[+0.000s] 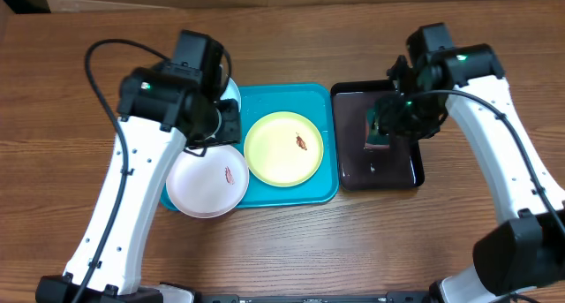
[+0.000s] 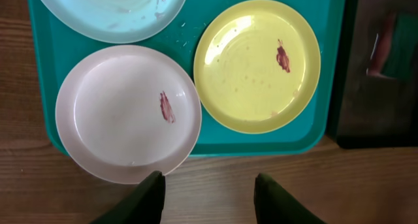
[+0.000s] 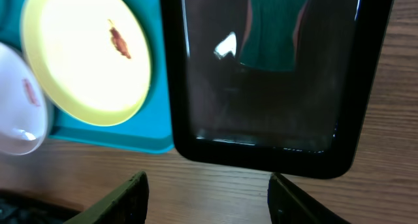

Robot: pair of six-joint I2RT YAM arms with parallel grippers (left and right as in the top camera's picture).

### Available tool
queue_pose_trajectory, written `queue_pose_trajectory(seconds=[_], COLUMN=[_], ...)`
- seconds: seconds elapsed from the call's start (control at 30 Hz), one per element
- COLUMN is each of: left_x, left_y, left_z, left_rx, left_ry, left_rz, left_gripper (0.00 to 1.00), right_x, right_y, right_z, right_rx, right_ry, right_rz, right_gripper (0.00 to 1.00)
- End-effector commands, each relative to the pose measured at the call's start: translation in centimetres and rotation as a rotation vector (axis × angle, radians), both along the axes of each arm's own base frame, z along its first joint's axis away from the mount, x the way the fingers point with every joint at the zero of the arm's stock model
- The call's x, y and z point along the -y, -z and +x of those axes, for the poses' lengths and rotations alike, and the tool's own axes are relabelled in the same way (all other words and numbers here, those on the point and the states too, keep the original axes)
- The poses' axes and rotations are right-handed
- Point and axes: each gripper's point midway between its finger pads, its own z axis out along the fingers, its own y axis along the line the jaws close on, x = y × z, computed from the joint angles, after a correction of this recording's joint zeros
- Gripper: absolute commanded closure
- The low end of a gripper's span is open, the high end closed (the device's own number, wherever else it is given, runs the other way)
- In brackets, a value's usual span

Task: Clean dirty plates on tray and stack at the side

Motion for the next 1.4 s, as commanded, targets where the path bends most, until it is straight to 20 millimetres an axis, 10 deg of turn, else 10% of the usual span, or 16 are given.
queue_pose_trajectory(seconds=[0.0, 0.33, 1.37], left_x=[-0.5, -0.6, 1.0], left_y=[1.3, 6.1, 21.3], left_z=[0.3, 2.0, 6.6], left_rx=[-0.002, 0.000, -0.195], left_ry=[-0.072, -0.082, 0.065], left_rz=[0.028, 0.064, 0.152], left_gripper=[0.51, 0.61, 0.68], right_x=[0.5, 0.1, 0.9], right_y=[0.8, 1.1, 5.0], right_z=[0.9, 3.7, 3.8], right_rx=[0.007, 0.110, 0.116], right_ry=[0.040, 0.072, 0.075], right_rz=[-0.095, -0.118, -0.166], right_gripper=[0.39, 0.40, 0.38])
